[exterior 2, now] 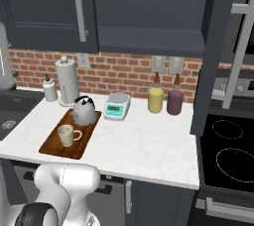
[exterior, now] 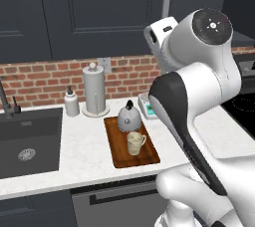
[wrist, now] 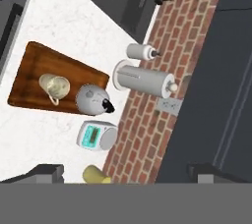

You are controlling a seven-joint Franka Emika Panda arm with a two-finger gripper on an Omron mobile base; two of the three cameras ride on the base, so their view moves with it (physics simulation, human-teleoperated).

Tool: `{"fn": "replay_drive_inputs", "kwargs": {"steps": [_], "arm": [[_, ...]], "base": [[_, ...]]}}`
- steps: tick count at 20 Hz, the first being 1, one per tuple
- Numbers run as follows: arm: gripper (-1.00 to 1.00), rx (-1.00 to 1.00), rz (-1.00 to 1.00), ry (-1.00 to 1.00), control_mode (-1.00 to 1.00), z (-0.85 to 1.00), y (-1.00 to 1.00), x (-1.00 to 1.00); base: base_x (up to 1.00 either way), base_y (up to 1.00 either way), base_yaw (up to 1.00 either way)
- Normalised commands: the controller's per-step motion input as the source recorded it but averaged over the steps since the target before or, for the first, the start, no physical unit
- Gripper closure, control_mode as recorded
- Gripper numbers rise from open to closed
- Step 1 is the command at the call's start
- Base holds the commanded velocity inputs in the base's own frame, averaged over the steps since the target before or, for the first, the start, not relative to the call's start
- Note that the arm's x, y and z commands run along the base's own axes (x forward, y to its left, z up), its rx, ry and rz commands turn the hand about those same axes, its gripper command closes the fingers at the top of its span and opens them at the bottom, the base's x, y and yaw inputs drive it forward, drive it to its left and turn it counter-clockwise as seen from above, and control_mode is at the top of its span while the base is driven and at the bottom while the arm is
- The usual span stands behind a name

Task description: Pick the kettle from the counter and place it on the tray. Then pick the mug from the cabinet and place it on the tray. Then close the cabinet doors.

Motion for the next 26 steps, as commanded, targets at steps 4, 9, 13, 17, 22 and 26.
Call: {"fn": "replay_drive_inputs", "kwargs": {"steps": [4, 9, 13, 17, 22, 26], "arm": [[-1.0, -0.22, 0.0, 0.12, -1.0, 0.0, 0.08, -0.5], [-1.0, -0.1, 0.0, 0.12, -1.0, 0.0, -0.06, -0.52], [-1.0, -0.09, -0.01, 0.24, -1.0, 0.0, -0.09, -0.43], [-1.0, -0.09, -0.03, 0.25, -1.0, 0.0, -0.28, -0.22], [-1.0, -0.05, -0.07, 0.09, -1.0, 0.0, -0.37, -0.15], [-1.0, 0.0, 0.0, 0.0, -1.0, 0.0, -0.68, -0.16]], "base": [[0.0, 0.0, 0.0], [0.0, 0.0, 0.0], [0.0, 0.0, 0.0], [0.0, 0.0, 0.0], [0.0, 0.0, 0.0], [0.0, 0.0, 0.0]]}}
